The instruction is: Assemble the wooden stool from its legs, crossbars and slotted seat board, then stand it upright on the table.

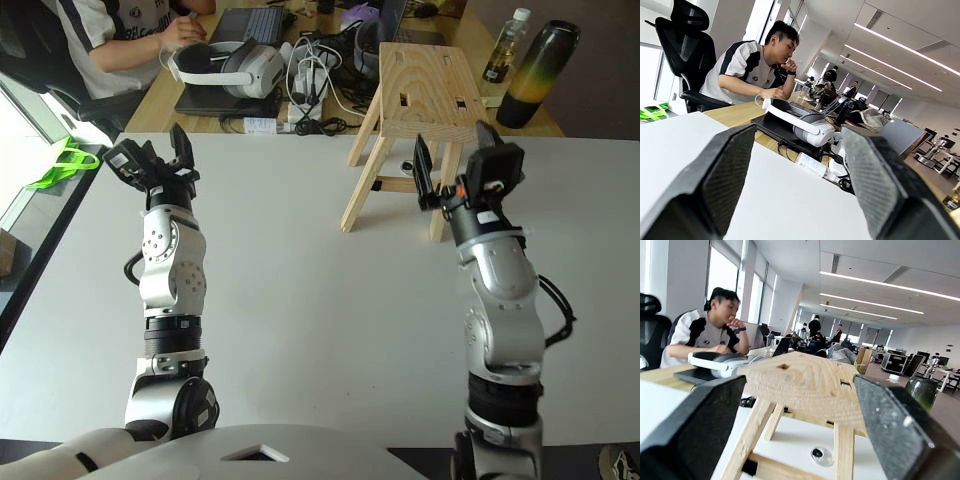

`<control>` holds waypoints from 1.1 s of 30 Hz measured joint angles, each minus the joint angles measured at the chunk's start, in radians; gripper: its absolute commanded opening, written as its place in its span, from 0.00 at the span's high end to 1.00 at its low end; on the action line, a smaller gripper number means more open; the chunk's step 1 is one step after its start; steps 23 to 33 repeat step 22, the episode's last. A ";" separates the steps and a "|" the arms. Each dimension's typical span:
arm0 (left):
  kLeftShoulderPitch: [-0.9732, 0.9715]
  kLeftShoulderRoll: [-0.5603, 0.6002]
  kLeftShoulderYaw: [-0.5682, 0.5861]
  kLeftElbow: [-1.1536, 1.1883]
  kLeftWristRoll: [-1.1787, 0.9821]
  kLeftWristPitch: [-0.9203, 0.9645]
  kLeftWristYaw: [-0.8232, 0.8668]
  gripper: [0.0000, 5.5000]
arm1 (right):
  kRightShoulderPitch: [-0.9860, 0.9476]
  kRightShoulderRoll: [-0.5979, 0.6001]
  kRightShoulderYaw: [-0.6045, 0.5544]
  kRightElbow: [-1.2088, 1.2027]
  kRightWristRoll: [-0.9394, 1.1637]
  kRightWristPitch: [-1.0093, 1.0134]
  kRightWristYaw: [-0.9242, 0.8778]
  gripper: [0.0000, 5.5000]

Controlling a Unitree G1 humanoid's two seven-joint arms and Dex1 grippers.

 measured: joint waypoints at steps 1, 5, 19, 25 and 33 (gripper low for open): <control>0.003 0.000 -0.035 -0.024 0.004 0.005 -0.037 0.44 | -0.011 0.028 0.022 0.003 -0.018 0.004 -0.025 0.28; 0.086 0.007 -0.236 -0.194 0.020 0.040 -0.192 0.44 | 0.022 0.073 0.089 -0.003 -0.081 -0.010 -0.046 0.28; 0.184 0.048 -0.346 -0.285 0.101 0.026 -0.293 0.44 | 0.040 0.116 0.143 0.076 -0.200 -0.063 -0.027 0.28; 0.184 0.032 -0.300 -0.266 0.082 0.045 -0.264 0.44 | 0.034 0.123 0.116 0.104 -0.164 -0.055 -0.008 0.28; 0.184 0.032 -0.300 -0.266 0.082 0.045 -0.264 0.44 | 0.034 0.123 0.116 0.104 -0.164 -0.055 -0.008 0.28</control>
